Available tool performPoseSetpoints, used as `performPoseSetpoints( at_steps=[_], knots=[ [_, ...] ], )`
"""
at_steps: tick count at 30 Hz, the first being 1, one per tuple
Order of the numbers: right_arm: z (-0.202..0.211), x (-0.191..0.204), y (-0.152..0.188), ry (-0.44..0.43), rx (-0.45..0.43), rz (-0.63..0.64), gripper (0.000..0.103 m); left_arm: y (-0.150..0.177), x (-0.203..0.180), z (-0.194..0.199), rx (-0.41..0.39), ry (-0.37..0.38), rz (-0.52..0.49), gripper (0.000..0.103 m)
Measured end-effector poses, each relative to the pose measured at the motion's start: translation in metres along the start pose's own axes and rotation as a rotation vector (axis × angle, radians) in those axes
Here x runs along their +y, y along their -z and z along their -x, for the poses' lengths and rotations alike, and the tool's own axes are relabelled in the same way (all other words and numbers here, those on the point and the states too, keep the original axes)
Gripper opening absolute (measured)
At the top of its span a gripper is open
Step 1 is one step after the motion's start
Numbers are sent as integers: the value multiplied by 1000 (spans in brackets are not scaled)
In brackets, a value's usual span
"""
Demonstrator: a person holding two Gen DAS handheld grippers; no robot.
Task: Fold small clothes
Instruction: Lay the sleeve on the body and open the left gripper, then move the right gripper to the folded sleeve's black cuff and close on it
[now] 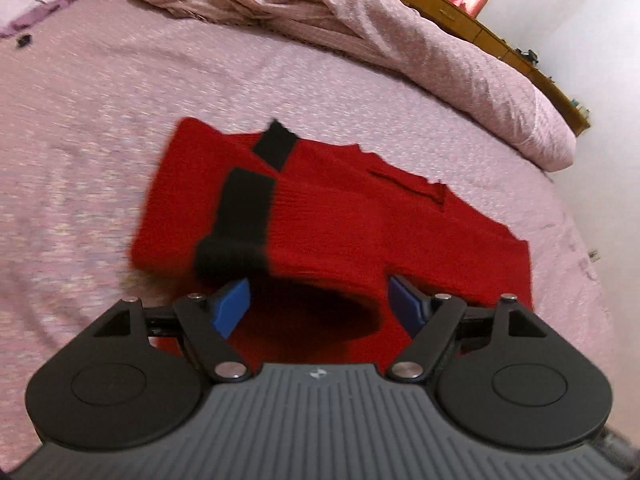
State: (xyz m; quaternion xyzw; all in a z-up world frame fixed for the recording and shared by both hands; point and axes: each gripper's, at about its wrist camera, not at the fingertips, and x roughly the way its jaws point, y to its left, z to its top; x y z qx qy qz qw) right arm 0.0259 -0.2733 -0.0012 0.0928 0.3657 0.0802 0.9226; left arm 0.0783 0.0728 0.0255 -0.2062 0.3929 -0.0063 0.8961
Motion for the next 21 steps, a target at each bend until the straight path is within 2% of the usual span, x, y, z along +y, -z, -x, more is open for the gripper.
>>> performPoseSetpoints(
  at_steps=[7, 14, 21],
  knots=[
    [-5, 33, -16, -63, 6, 84, 57, 13, 28, 27, -37, -105, -21, 83],
    [-24, 74, -32, -149, 34, 152, 57, 21, 42, 23, -35, -236, -90, 83],
    [-54, 107, -50, -242, 63, 131, 58, 26, 54, 10, 0, -255, -70, 83]
  ],
)
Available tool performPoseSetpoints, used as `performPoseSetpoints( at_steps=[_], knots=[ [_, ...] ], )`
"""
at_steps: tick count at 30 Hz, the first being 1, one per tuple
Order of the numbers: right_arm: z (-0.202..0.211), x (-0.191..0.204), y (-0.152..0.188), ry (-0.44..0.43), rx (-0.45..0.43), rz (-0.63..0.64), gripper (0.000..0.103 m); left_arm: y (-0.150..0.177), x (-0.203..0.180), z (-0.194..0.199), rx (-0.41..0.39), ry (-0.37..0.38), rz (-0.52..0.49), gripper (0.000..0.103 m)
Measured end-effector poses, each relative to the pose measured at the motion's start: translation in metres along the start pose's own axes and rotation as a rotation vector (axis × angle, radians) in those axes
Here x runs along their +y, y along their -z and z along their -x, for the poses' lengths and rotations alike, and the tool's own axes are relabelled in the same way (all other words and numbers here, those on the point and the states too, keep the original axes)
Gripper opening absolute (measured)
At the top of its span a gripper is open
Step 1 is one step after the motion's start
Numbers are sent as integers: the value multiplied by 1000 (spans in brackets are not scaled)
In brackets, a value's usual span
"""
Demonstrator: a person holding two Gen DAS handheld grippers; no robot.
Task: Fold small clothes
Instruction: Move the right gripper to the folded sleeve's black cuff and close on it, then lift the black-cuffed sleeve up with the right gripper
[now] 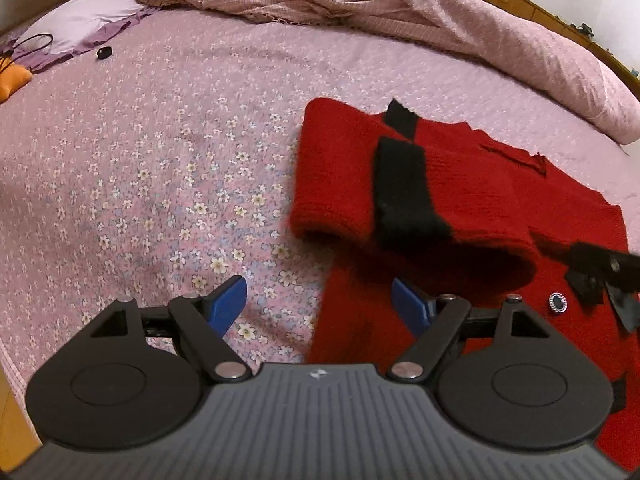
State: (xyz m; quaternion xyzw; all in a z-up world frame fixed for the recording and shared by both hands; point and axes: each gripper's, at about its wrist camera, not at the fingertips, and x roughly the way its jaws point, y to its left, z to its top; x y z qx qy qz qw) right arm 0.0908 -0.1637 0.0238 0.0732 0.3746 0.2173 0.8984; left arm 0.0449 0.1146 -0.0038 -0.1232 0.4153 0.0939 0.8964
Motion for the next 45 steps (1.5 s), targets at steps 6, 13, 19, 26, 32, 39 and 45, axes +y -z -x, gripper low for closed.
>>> performPoseSetpoints(
  at_steps=[6, 13, 19, 26, 32, 39, 45],
  knots=[
    [-32, 15, -9, -15, 52, 2, 58, -1, 3, -12, 8, -43, 0, 83],
    [-21, 50, -2, 32, -33, 221, 58, -1, 11, -17, 9, -63, 18, 83],
    [-25, 79, 9, 13, 17, 434, 58, -2, 18, -15, -6, -70, 38, 83],
    [-46, 93, 9, 70, 37, 558, 58, -2, 19, -14, -8, -59, 42, 83],
    [-56, 107, 13, 107, 3, 668, 56, 0, 18, -14, -11, -67, 36, 83],
    [-60, 107, 1, 73, -10, 676, 12, -1, 14, -11, -23, -71, 12, 83],
    [-31, 97, -51, 71, -145, 566, 11, -9, 1, -11, -69, -70, -17, 83]
  ],
)
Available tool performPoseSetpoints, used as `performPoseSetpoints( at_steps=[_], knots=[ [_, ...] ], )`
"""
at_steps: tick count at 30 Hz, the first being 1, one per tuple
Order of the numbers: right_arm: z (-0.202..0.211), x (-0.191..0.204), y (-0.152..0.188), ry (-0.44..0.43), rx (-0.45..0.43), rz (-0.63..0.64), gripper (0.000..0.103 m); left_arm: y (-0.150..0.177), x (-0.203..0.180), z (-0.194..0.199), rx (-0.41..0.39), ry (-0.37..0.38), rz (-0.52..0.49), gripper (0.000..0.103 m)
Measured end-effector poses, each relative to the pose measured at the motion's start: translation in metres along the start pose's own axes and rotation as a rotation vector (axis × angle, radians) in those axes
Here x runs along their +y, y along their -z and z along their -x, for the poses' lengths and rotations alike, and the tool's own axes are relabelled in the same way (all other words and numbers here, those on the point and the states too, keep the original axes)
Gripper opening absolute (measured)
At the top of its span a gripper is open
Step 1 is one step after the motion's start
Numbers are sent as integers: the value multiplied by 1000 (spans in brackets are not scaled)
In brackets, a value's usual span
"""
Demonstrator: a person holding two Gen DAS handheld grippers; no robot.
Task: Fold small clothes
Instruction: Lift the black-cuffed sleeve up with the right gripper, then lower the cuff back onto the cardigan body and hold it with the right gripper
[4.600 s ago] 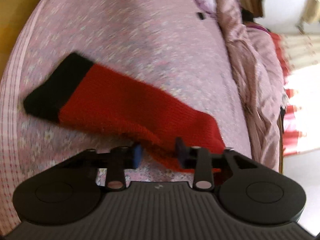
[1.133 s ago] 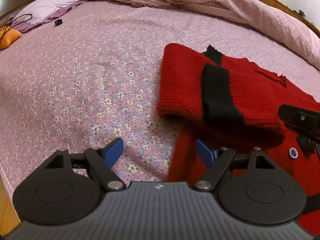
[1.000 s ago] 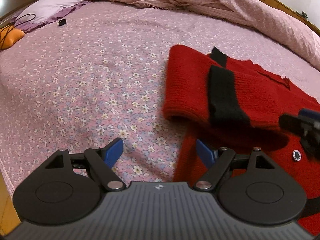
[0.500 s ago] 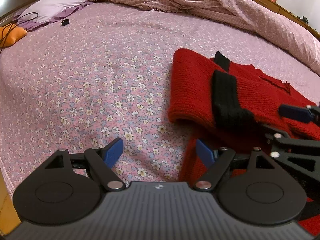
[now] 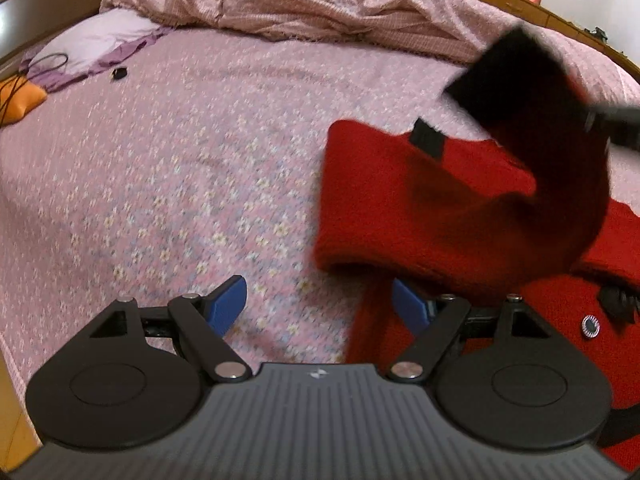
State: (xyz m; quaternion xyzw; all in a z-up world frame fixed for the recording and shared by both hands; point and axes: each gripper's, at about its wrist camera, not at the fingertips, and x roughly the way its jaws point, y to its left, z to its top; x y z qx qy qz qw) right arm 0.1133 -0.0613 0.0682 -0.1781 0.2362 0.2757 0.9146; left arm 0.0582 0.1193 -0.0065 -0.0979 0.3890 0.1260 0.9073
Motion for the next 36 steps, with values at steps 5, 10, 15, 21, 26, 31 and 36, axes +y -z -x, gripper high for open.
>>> performPoseSetpoints(
  at_steps=[5, 10, 15, 21, 26, 31, 36],
  knots=[
    [21, -42, -33, 63, -99, -88, 11, -10, -15, -6, -27, 1, -21, 83],
    [49, -81, -48, 155, -222, -151, 11, -18, -25, -22, -53, -38, -44, 83],
    [60, -122, -24, 211, -256, -257, 11, -17, -27, -39, -14, -47, -33, 84],
    [37, -156, 60, 268, -134, -421, 11, -4, -28, -45, 24, -52, -37, 84],
    [20, -177, 132, 277, -6, -586, 11, -4, -28, -46, 31, -60, -37, 85],
    [24, -179, 170, 240, 42, -687, 26, -3, -31, -46, 28, -78, -47, 85],
    [50, -188, 173, 205, 106, -638, 39, -5, -31, -46, 37, -83, -39, 85]
  ],
)
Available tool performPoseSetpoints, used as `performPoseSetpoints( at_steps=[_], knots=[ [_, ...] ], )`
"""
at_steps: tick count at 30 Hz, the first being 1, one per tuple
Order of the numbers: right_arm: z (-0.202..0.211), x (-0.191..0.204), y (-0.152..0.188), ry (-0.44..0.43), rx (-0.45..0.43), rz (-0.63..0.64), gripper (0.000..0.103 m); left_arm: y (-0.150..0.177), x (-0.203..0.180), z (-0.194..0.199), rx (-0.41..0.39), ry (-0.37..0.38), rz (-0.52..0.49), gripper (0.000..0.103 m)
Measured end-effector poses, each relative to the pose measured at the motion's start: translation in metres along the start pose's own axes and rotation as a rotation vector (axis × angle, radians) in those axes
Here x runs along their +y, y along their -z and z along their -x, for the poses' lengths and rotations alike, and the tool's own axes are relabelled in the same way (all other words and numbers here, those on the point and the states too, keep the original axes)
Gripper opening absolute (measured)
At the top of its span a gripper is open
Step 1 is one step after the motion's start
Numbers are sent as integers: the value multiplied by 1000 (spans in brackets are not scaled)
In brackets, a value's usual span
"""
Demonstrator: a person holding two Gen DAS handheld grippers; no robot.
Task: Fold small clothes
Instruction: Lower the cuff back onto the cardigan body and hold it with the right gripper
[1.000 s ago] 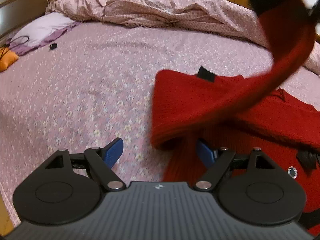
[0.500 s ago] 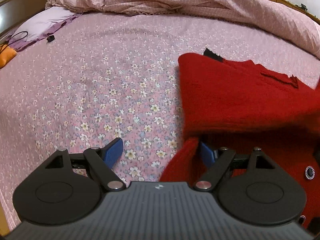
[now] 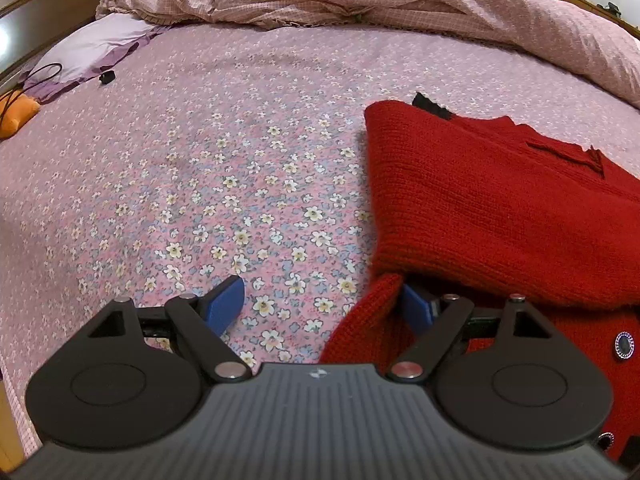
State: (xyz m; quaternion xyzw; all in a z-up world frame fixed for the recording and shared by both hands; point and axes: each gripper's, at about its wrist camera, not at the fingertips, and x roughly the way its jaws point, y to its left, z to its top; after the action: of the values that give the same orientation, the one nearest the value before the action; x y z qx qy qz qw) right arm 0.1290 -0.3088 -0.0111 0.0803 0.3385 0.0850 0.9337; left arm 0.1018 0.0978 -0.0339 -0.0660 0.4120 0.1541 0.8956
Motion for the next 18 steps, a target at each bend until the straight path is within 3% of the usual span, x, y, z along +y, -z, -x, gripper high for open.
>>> performPoseSetpoints(
  at_steps=[4, 6, 8, 13, 18],
  knots=[
    [27, -13, -16, -5, -2, 35, 41, 0, -1, 1, 2, -7, -1, 85],
    [35, -19, -28, -7, -35, 34, 51, 0, -2, 1, 3, -15, -4, 85],
    [32, -21, -38, 11, -53, 55, 53, 0, -4, 2, 3, -24, -6, 85],
    [-11, -17, -58, -21, 10, 67, 52, -1, -9, 5, 6, -45, -21, 85],
    [-56, -11, -56, 13, 111, 97, 52, 0, -11, 6, 1, -57, -37, 85]
  ],
)
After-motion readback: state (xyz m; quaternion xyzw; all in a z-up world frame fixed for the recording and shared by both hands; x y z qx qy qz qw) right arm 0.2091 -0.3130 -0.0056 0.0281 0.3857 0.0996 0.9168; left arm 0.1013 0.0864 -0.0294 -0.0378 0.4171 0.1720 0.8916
